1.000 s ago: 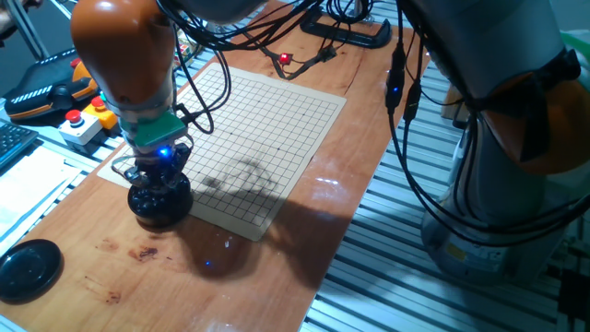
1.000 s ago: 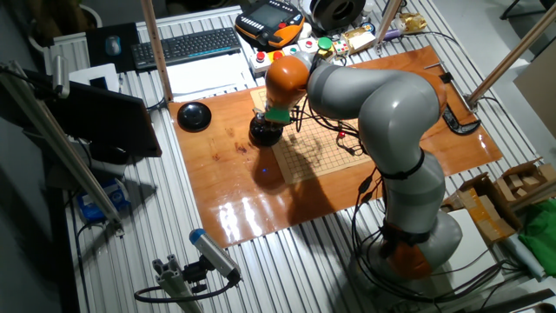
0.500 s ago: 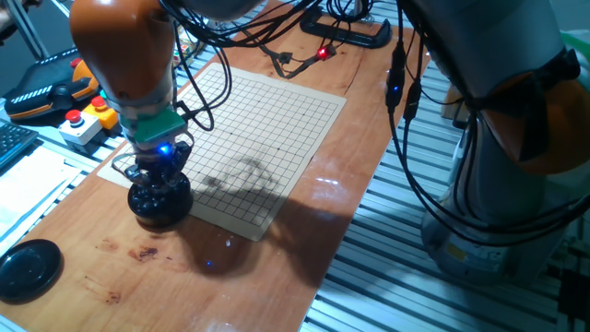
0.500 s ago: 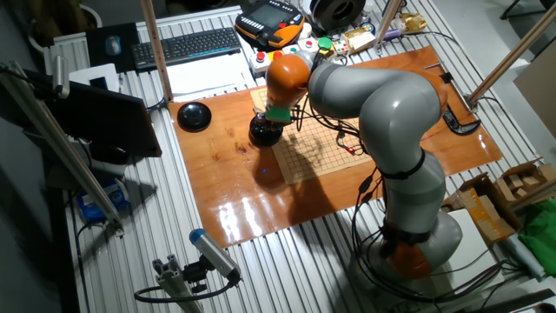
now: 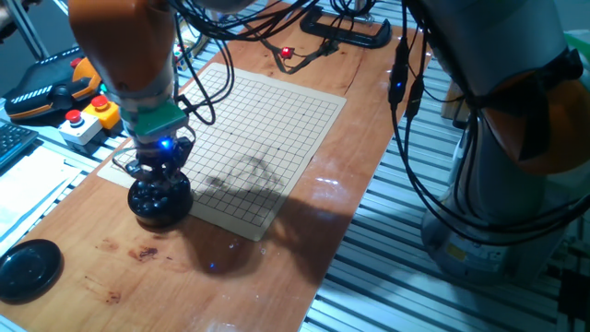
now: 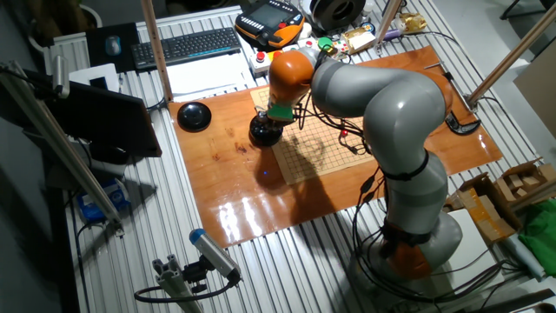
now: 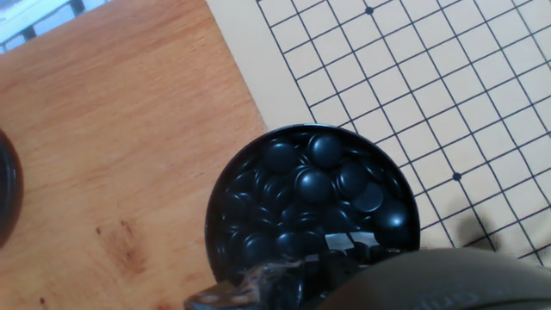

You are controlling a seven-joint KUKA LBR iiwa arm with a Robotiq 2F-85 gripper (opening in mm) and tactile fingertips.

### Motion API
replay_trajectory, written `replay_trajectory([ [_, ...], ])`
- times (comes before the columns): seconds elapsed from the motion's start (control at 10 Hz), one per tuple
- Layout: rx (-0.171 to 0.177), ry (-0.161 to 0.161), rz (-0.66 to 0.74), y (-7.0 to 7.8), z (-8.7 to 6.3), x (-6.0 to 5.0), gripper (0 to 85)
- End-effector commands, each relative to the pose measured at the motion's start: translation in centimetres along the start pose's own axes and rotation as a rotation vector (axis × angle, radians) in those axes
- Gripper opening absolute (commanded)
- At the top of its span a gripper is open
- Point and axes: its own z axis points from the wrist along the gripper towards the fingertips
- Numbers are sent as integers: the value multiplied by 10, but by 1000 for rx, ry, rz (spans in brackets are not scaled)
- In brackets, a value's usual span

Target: Play the first move as black on the 3-4 point in the upper right corner of the Go board

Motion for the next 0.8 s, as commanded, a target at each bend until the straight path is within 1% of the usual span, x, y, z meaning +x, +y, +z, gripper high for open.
replay_trajectory([
  [0.0, 6, -2, -2, 0, 0, 0, 7],
  [0.2, 4, 1, -7, -5, -2, -4, 7],
  [0.3, 11, -2, -8, -6, -2, -4, 7],
  [0.6, 11, 2, -8, -9, -3, -6, 7],
  [0.7, 4, 9, -9, -12, -7, -7, 7],
])
